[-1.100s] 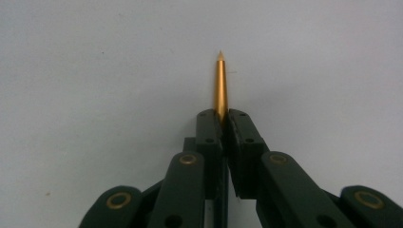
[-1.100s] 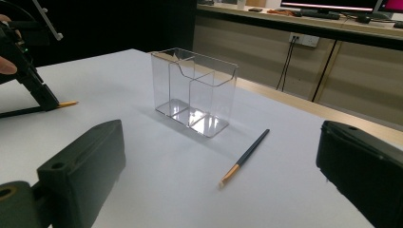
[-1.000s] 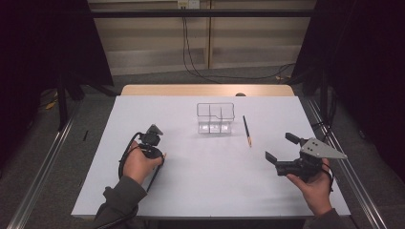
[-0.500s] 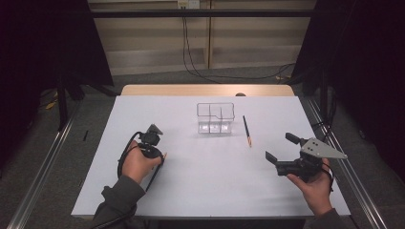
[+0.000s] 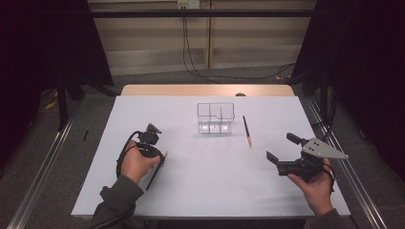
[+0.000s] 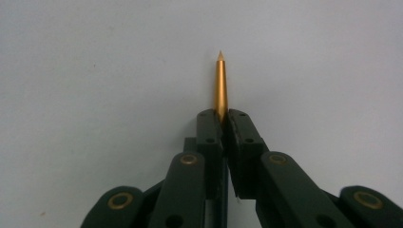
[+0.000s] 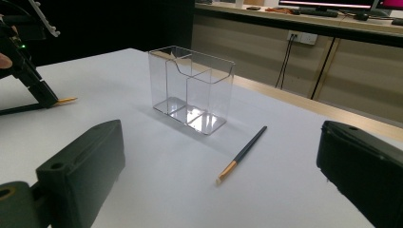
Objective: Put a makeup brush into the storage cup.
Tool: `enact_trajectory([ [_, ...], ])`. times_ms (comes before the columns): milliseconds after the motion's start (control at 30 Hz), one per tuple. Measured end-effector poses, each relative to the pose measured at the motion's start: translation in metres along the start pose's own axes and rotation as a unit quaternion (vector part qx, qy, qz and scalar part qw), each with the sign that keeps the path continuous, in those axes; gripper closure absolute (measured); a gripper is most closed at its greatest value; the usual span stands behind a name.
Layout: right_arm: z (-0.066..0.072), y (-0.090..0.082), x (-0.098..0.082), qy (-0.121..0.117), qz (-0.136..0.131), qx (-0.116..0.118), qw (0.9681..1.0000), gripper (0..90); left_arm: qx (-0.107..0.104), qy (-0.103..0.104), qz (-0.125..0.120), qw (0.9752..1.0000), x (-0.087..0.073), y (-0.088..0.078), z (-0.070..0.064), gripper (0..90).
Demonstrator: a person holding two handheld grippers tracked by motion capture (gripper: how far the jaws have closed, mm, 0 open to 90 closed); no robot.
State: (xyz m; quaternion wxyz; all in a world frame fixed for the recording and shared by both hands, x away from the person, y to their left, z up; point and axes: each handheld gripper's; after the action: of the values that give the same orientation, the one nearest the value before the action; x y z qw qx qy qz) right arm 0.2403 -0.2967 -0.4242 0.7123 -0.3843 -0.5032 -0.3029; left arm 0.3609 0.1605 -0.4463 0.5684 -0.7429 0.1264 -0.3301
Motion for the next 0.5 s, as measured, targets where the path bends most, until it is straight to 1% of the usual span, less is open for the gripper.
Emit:
enact_trajectory([
  [33, 0.0, 0.0, 0.0, 0.0, 0.0, 0.001, 1.0, 1.7, -0.004, 0.001, -0.007, 1.0, 0.0, 0.0, 0.0, 84.3],
  [100, -0.001, 0.0, 0.0, 0.0, -0.002, 0.0, 1.0, 1.7, -0.006, 0.0, -0.024, 0.9997, 0.002, -0.001, -0.002, 84.3],
  [133, -0.001, 0.0, 0.0, -0.002, -0.002, 0.001, 1.0, 1.6, -0.008, 0.009, -0.023, 0.9997, 0.002, -0.002, -0.001, 84.3],
  [167, -0.001, -0.001, 0.0, -0.002, -0.002, 0.002, 1.0, 1.6, -0.009, 0.004, -0.035, 0.9993, 0.003, -0.003, -0.002, 84.2],
  [200, -0.001, -0.001, 0.0, 0.0, -0.002, 0.001, 1.0, 1.5, -0.013, 0.006, -0.047, 0.9988, 0.004, -0.004, -0.003, 84.3],
  [233, -0.001, -0.001, 0.0, 0.0, -0.002, 0.001, 1.0, 1.5, -0.014, 0.002, -0.061, 0.9981, 0.005, -0.006, -0.003, 84.3],
  [267, -0.001, -0.001, 0.0, 0.001, -0.002, 0.001, 1.0, 1.5, -0.013, 0.003, -0.068, 0.9976, 0.005, -0.007, -0.003, 84.3],
  [300, -0.001, -0.001, 0.0, 0.001, -0.002, 0.0, 1.0, 1.5, -0.007, 0.005, -0.081, 0.9966, 0.006, -0.009, -0.004, 84.2],
  [367, -0.001, -0.001, 0.0, 0.002, -0.003, 0.001, 1.0, 1.5, -0.01, 0.008, -0.095, 0.9954, 0.007, -0.011, -0.005, 84.3],
  [400, -0.001, -0.001, 0.0, 0.002, -0.002, 0.002, 1.0, 1.5, -0.013, 0.009, -0.107, 0.9941, 0.007, -0.013, -0.006, 84.3],
  [500, -0.001, -0.001, -0.001, 0.003, 0.0, -0.001, 1.0, 1.3, -0.009, 0.01, -0.134, 0.9908, 0.008, -0.017, -0.009, 84.2],
])
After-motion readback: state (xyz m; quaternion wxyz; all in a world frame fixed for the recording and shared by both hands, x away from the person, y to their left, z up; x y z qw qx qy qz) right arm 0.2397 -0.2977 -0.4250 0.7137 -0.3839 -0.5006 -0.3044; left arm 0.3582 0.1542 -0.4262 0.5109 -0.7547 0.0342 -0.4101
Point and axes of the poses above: each handheld gripper's, and its own axes: y roughly forward along the jaws, x roughly out of its top, z roughly to its left, and after that the axes turned 14 degrees about y, right-handed
